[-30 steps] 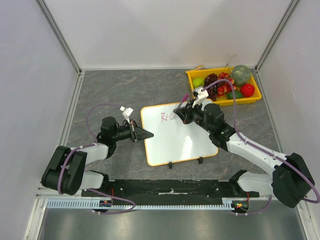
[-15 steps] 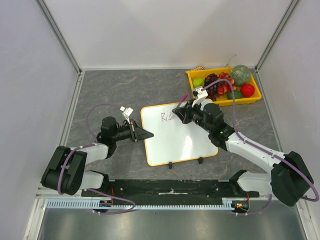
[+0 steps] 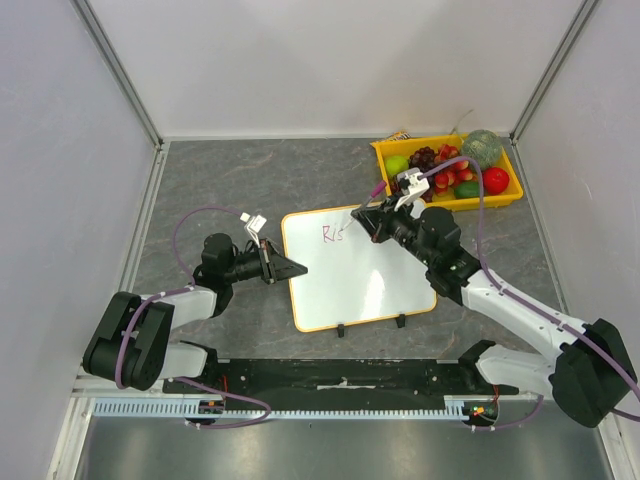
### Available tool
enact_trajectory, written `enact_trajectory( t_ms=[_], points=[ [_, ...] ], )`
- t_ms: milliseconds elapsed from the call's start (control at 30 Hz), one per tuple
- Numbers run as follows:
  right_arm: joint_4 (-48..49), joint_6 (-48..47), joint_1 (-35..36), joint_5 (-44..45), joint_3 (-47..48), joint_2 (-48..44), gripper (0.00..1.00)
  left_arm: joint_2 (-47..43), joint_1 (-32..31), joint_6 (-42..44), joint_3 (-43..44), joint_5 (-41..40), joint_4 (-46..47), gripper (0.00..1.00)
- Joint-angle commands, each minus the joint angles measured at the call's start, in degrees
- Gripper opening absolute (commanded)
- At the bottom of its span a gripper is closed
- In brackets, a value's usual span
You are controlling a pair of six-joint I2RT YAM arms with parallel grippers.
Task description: Write a sentence on the whiteboard
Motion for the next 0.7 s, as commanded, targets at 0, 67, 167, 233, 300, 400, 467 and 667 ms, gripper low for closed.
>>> enact_trajectory(
  t_ms=[0, 67, 167, 233, 300, 400, 467, 667],
  points=[
    [0.04, -0.39, -1.45, 2.03, 0.18, -0.64, 0.0, 1.62, 0.13, 10.26, -0.69, -10.0, -7.47, 0.02],
    [0.3, -0.21, -1.8, 1.77, 0.0, -0.28, 0.0, 1.8, 0.13, 10.26, -0.69, -10.0, -7.39, 0.02],
    [0.91, 0.32, -2.06, 1.5, -0.17, 0.16, 0.0, 1.71, 0.13, 10.26, -0.69, -9.91, -7.47, 0.02],
    [1.26, 0.49, -2.15, 1.41, -0.26, 0.42, 0.0, 1.8, 0.04, 10.17, -0.69, -10.0, -7.47, 0.02],
    [1.18, 0.49, -2.15, 1.24, -0.17, 0.59, 0.0, 1.71, 0.13, 10.17, -0.69, -10.09, -7.47, 0.02],
    [1.36, 0.58, -2.24, 0.71, -0.17, 0.6, 0.0, 1.71, 0.13, 10.17, -0.69, -10.0, -7.56, 0.02],
    [1.35, 0.49, -2.24, 0.54, -0.17, 0.42, 0.0, 1.62, 0.13, 10.17, -0.69, -10.0, -7.47, 0.02],
    [1.97, 0.67, -2.33, 0.19, -1.4, -0.19, 0.0, 1.8, 0.13, 10.26, -0.6, -9.91, -7.47, 0.02]
  ],
)
